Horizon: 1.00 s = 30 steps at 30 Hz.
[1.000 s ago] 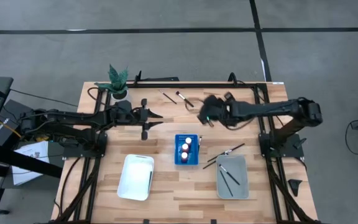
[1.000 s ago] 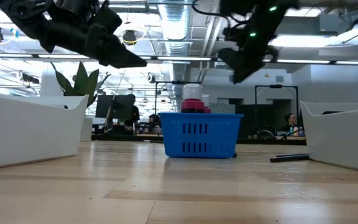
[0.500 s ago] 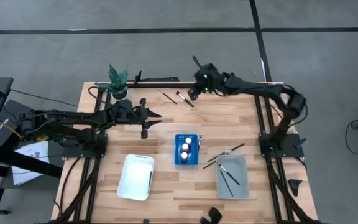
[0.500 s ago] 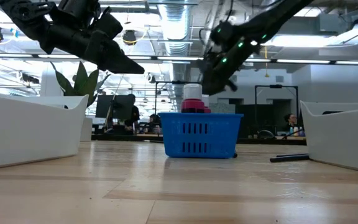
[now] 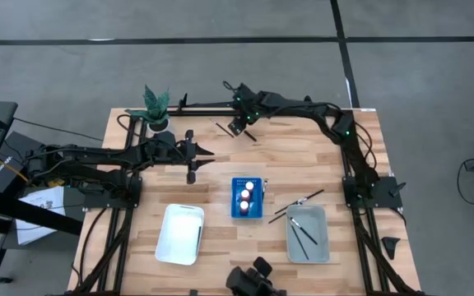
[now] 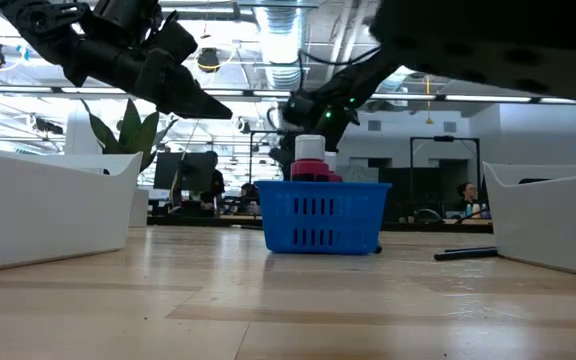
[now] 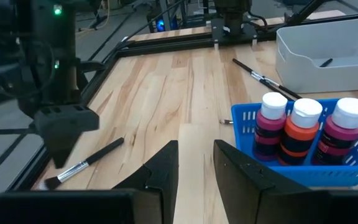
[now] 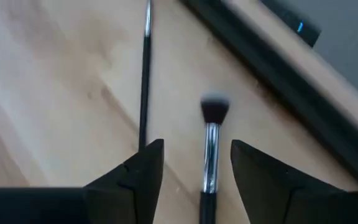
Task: Pick & Place Paint Supplies
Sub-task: Put the powder brush into the white bin
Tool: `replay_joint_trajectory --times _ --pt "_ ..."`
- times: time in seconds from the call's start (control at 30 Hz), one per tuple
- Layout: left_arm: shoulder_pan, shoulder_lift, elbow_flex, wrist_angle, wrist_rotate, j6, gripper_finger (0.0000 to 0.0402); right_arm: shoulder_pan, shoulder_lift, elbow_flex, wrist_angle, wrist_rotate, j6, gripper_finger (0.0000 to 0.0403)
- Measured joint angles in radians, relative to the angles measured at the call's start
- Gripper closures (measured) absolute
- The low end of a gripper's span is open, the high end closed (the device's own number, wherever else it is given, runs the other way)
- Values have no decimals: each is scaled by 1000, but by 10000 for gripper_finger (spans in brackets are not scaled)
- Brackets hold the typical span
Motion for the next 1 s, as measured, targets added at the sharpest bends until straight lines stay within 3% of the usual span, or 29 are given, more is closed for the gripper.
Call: replay_joint_trajectory --times 0.3,0.57,0.7,1.0 --pt "-1 0 0 -15 0 0 308 -15 7 112 -87 -33 -22 247" --pt "-1 0 0 9 0 -7 308 -78 3 218 -196 -124 -49 265" --pt "-1 0 0 12 0 -8 308 -120 2 221 -280 -183 -74 266" --pt "-3 0 0 12 0 -8 308 -119 101 219 -472 -175 -158 266"
